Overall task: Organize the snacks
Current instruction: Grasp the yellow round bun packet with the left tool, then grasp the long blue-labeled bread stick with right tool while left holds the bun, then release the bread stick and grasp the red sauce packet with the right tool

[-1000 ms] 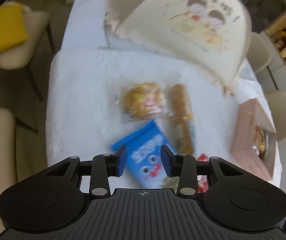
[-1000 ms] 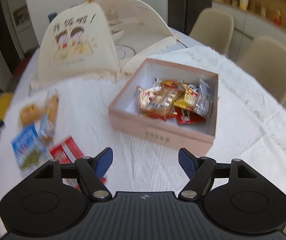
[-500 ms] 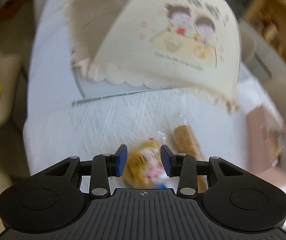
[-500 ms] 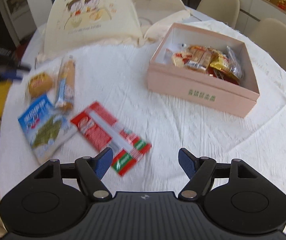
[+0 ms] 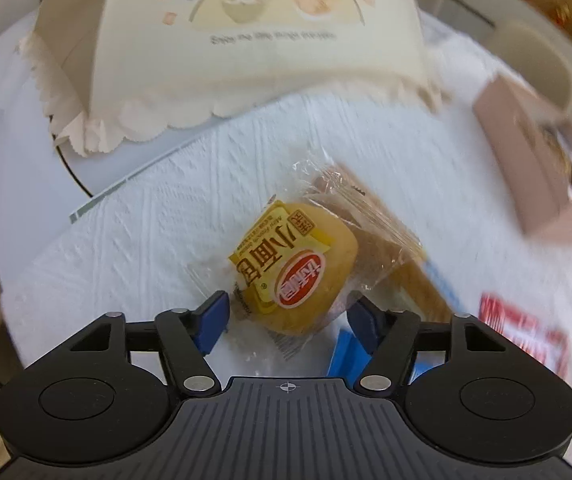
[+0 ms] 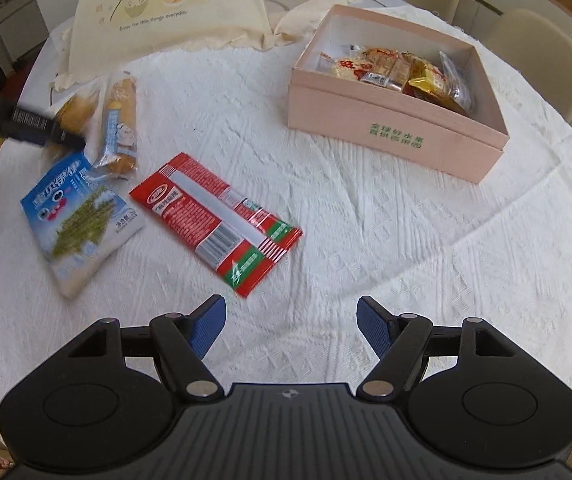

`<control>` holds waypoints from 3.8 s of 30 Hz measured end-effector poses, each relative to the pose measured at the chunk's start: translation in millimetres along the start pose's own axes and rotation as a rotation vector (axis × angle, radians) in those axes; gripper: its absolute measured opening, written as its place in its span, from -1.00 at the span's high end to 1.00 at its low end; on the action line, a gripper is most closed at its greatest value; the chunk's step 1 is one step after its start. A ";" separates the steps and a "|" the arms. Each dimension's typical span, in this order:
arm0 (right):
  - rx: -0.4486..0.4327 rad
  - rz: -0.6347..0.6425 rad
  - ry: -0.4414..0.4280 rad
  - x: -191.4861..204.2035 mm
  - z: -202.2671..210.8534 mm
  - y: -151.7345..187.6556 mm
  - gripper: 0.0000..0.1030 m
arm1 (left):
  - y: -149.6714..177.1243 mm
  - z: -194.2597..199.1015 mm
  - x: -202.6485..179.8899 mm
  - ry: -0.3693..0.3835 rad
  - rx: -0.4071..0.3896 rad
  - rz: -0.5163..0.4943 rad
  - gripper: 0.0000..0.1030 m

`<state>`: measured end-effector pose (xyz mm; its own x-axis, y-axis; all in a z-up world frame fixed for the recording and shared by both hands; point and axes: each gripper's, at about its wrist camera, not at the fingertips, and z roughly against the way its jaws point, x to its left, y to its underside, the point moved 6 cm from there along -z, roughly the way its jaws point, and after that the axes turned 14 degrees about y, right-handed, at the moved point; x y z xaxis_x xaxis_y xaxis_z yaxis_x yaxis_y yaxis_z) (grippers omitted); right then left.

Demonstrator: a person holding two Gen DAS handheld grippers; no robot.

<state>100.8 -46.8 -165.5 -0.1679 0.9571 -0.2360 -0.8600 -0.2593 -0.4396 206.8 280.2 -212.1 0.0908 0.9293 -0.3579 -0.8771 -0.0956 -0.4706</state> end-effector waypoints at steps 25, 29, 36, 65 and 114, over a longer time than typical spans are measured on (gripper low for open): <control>-0.083 0.190 -0.144 45.5 -7.5 -21.1 -0.42 | 134.7 74.5 -86.3 0.267 0.052 0.190 0.50; -0.095 0.162 -0.173 32.3 -8.5 -22.7 -0.42 | 133.6 89.8 -105.1 0.221 0.062 0.086 0.47; -0.124 0.107 -0.228 6.4 -5.9 -20.9 -0.42 | 112.4 87.7 -107.5 0.086 -0.018 0.075 0.46; -0.040 0.239 -0.489 78.8 -1.1 5.1 -0.38 | 129.1 72.5 -56.5 0.062 -0.112 0.339 -0.08; -0.084 -0.064 -0.102 -98.4 -26.4 -12.6 -0.50 | 149.2 30.6 -149.4 0.246 0.117 0.295 -0.06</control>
<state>140.9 -141.1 -159.6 -0.1655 0.9792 -0.1173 -0.8279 -0.2026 -0.5230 48.0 138.1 -204.2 -0.0751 0.7539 -0.6527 -0.9289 -0.2909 -0.2292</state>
